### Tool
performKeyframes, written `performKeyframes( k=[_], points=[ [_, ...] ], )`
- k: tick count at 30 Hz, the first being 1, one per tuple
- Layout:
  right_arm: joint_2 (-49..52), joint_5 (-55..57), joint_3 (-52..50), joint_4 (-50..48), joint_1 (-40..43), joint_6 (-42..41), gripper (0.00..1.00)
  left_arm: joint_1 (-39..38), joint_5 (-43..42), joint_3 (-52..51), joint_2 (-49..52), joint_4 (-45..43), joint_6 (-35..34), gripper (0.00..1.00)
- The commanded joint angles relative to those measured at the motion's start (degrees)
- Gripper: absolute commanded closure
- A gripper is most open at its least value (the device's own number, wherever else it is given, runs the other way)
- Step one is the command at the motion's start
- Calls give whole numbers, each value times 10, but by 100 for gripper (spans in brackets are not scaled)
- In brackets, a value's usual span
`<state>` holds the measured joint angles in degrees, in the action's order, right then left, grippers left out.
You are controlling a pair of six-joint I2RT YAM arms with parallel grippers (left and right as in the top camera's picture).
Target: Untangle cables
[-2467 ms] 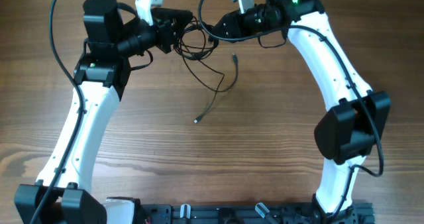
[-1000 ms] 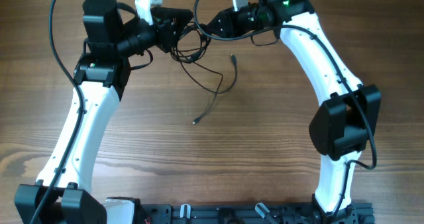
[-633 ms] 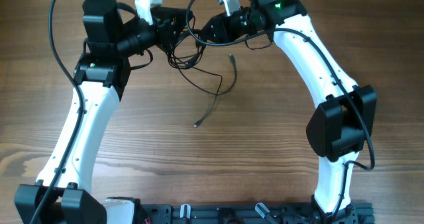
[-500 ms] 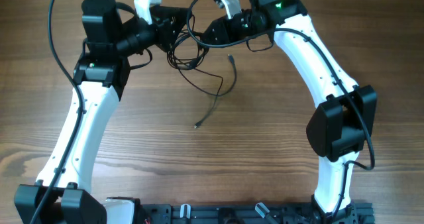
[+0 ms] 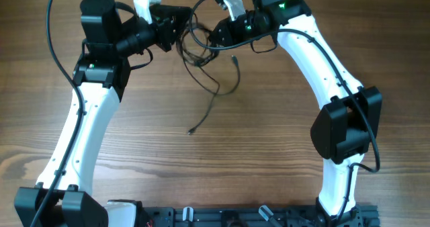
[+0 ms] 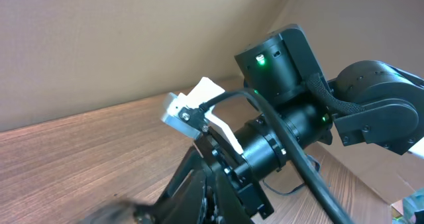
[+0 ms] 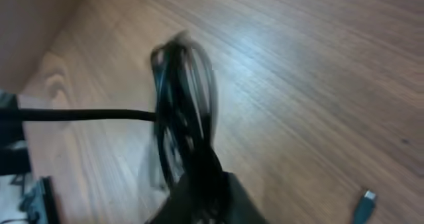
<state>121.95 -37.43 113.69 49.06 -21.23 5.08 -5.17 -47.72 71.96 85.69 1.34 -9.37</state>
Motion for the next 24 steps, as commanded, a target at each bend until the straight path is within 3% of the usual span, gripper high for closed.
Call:
performKeyframes(
  k=[1,6,18,24],
  points=[
    [14,42,2,-5,3,-11,95,3,3,3,-13,-5,-2,96],
    [14,40,2,-15,8,-24,95,3,3,3,-13,7,-1,94],
    [-37,9,3,-23,51,-52,95,3,24,3,-12,97,32,72],
    [-60,-74,3,-22,51,-38,95,3,24,3,-11,99,32,52]
  ],
)
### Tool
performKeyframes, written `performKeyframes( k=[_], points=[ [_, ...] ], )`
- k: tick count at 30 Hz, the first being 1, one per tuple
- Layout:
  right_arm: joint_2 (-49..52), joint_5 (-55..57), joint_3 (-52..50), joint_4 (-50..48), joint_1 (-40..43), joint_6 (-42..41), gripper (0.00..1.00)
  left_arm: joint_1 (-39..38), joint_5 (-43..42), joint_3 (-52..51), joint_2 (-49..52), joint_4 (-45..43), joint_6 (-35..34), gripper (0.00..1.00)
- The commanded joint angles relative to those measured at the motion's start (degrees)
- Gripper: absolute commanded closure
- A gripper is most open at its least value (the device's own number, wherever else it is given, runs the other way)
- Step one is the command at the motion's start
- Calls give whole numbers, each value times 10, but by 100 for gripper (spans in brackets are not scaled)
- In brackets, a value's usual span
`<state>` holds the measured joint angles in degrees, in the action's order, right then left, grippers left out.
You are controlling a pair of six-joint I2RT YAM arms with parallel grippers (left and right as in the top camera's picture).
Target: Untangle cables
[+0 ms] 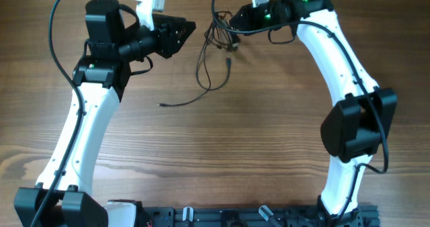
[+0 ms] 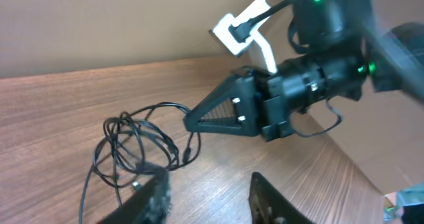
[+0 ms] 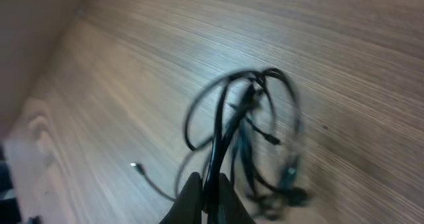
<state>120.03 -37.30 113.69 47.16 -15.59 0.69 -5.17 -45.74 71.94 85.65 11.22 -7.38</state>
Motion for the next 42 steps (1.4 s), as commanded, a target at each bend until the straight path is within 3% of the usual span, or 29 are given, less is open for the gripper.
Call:
performKeyframes(
  k=[1,8,13,17,22,25,30,32,36,39,42],
  points=[
    [-44,-79,3,-3,-5,6,95,3,5,3,-7,0,12,51],
    [-63,-88,3,-10,-5,3,95,3,4,3,21,4,11,54],
    [-74,40,3,-12,-3,-37,95,2,2,3,39,6,11,65],
    [-85,101,13,6,-4,-43,95,2,2,3,49,6,12,62],
    [-143,162,108,12,-9,-89,95,1,2,3,61,6,12,61],
    [-162,264,123,81,-13,-128,95,1,5,3,62,6,11,61],
    [-152,283,123,247,-13,-156,95,1,9,3,62,6,9,62],
    [-151,242,123,300,-18,-113,95,1,8,3,62,7,9,61],
    [-158,-36,123,320,-26,85,95,-4,8,3,62,6,9,60],
    [-164,-175,123,317,-24,171,95,-12,8,3,62,6,10,59],
    [-164,-127,123,306,-19,129,96,-21,8,3,62,6,12,58]
  ],
)
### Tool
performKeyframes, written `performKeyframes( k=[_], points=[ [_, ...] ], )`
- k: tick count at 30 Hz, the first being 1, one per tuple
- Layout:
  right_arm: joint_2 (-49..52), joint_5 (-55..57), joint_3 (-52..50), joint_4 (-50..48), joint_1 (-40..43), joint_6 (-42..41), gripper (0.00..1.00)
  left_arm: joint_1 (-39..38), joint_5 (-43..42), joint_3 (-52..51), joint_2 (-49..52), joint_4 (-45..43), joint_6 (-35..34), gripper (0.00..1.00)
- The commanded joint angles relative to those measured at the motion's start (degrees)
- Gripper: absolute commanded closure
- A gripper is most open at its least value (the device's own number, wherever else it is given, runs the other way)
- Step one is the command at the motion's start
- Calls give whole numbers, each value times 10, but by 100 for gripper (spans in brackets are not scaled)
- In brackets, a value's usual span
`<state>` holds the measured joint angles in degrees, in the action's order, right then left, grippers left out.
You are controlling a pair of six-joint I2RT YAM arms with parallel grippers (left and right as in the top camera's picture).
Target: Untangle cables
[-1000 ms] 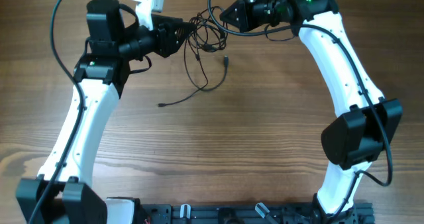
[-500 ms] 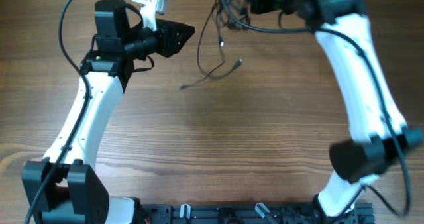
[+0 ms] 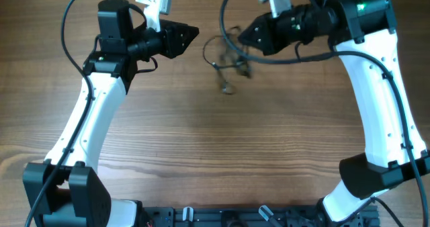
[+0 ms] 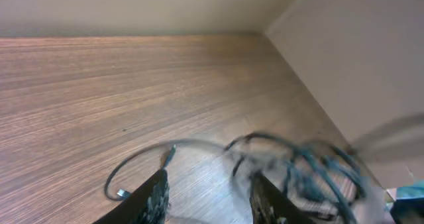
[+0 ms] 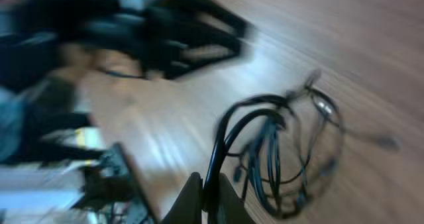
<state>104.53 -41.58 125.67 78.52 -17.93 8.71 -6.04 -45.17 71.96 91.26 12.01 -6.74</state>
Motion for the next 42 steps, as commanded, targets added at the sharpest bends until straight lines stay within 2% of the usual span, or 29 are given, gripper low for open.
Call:
performKeyframes(
  k=[1,5,7,11,14,21,31,38,40,42],
  points=[
    [-9,-35,3,-7,5,26,95,-14,3,3,6,-2,5,57],
    [-9,182,3,-1,5,-75,95,-14,3,3,6,-2,5,56],
    [-9,201,3,1,5,-74,95,-14,0,3,6,-2,5,56],
    [-9,190,3,-11,5,-72,95,-15,-34,3,6,-6,6,59],
    [-9,177,3,-23,5,-72,95,-23,-102,3,6,-6,60,63],
    [-9,130,3,-44,5,-57,96,-29,-168,3,17,-6,142,57],
    [-9,54,3,-59,5,-59,95,-34,-177,3,90,-17,143,61],
    [-9,54,3,-61,5,-64,95,-45,-185,3,98,-60,140,62],
    [-9,54,3,-61,5,-64,95,-51,-185,3,98,-67,140,66],
    [-9,54,3,-61,5,-63,96,-55,-185,3,98,-70,140,79]
  ],
)
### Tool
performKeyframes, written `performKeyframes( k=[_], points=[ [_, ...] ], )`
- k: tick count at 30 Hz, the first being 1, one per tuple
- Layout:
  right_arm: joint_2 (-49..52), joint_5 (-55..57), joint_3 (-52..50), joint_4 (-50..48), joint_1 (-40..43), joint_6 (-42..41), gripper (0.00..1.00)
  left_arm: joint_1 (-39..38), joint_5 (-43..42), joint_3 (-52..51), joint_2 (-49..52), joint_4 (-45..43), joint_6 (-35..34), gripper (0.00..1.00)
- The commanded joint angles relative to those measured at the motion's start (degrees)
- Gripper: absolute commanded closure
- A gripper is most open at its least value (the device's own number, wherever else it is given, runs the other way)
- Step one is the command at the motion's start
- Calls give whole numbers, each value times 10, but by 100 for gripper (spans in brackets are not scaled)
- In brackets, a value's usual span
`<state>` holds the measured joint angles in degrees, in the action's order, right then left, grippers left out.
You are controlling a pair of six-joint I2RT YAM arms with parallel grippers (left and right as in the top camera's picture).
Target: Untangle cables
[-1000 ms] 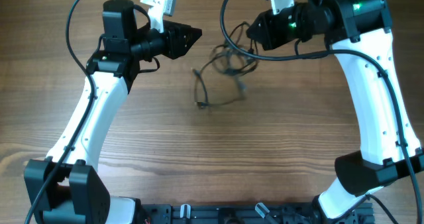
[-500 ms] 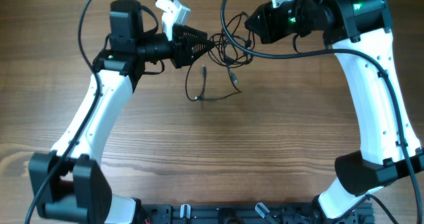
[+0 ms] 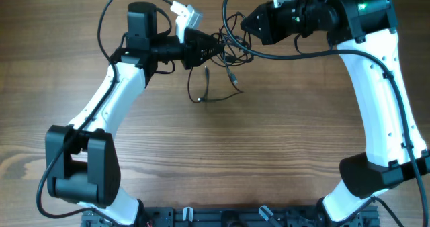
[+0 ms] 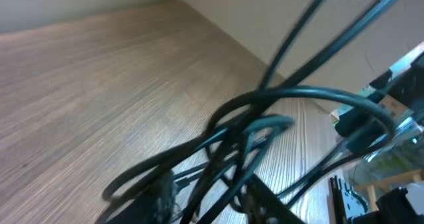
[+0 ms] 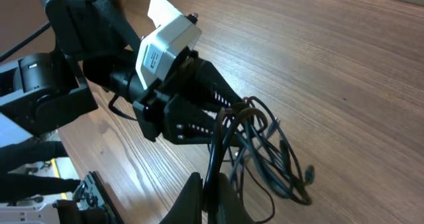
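A tangle of thin black cables [image 3: 228, 49] hangs at the back middle of the table. My right gripper [image 3: 245, 24] is shut on one thick strand and holds the bundle [image 5: 265, 151] from above, its fingers [image 5: 211, 187] pinching that strand. My left gripper [image 3: 216, 50] has reached in from the left, and its open fingers [image 4: 159, 191] straddle several strands [image 4: 252, 124]. Two loose ends trail down onto the wood: a tail with a plug [image 3: 199, 99] and a second plug [image 3: 236, 84].
The wooden table [image 3: 201, 160] stretches toward the front, where a black rail [image 3: 235, 217] runs along its edge. A beige wall rises behind the table's far edge. In the right wrist view the left arm's white camera [image 5: 165, 42] sits close to the bundle.
My left gripper was apart from the bundle, to its left. It has moved right, and its open fingers are now among the strands. The right gripper still holds the bundle at about the same place.
First both grippers were close together at the bundle at the back. Then the left one stood open and apart while the right held the tangle, long tails on the table. The right gripper then held it further right, and now the left has come into it.
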<state>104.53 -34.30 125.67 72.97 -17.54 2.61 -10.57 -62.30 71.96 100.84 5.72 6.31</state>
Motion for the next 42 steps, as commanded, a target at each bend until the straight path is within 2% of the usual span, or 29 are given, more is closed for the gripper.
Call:
performKeyframes(
  k=[1,3,4,16,23,32,42],
  points=[
    [-9,-18,3,-6,1,-2,95,-10,-13,3,3,-7,10,84],
    [-9,-18,3,-8,1,-2,96,-9,-13,3,3,-7,10,94],
    [-9,-18,3,-9,1,-2,96,-9,-13,3,3,-7,10,96],
    [-9,-12,3,-18,1,-3,95,-8,-13,3,3,-3,9,93],
    [-9,154,3,-14,1,-71,96,3,-13,3,3,29,10,93],
    [-9,294,3,-14,7,-121,95,104,-20,3,-2,54,3,91],
    [-9,294,3,-16,50,-132,95,180,-22,3,-3,103,10,91]
  ],
)
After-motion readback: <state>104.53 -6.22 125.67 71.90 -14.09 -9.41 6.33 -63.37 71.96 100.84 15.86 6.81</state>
